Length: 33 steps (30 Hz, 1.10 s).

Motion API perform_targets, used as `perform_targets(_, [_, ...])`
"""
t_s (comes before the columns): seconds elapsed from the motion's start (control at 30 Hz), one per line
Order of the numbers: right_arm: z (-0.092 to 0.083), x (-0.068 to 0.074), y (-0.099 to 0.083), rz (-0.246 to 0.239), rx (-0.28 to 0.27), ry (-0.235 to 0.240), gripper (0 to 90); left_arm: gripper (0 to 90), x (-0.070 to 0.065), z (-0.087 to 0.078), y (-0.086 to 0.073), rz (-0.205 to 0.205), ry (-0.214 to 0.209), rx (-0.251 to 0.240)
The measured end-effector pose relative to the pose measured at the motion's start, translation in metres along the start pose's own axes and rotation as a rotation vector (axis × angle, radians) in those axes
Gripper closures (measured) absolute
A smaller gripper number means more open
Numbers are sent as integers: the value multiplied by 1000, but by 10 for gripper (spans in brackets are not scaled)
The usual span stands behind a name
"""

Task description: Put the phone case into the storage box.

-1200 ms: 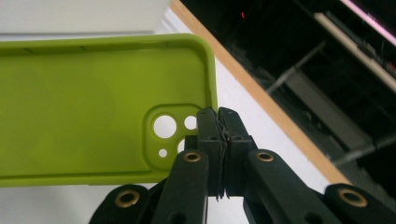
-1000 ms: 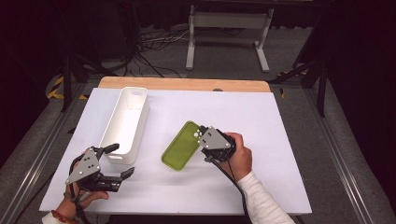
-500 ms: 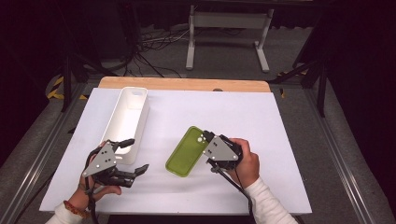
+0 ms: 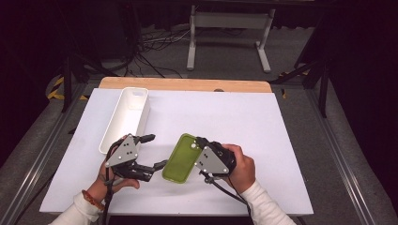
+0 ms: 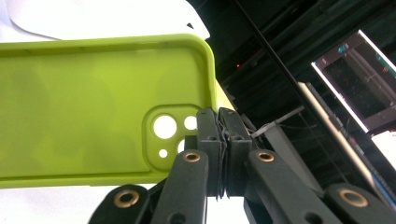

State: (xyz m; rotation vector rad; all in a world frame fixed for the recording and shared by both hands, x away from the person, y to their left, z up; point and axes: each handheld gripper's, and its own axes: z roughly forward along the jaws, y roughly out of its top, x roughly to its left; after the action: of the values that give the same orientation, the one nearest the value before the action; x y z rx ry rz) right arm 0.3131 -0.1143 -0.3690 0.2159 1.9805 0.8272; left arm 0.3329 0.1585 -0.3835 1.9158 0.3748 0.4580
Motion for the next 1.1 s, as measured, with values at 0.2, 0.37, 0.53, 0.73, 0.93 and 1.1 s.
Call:
perform_targets(0.2, [1,7,4,-29,-17,10,887,203,0,14,7,-12,-14,13])
perform_targets(0.37, [0,14,6,-63,-46,4,887,271,2,23,10,-23,-11,38])
perform_targets(0.53, [1,17,6,-91,-55,8,887,341,6,28,10,-28,-9,56])
perform_targets(0.73, [1,21,8,-120,-60,-5,885,417,7,31,13,-33,-28,64])
perform_targets(0.93, [4,25,11,-143,-54,-12,885,472,8,31,16,-8,-29,90])
perform_targets(1.1, [5,30,15,-202,-67,-35,884,552,8,30,19,-8,-63,87])
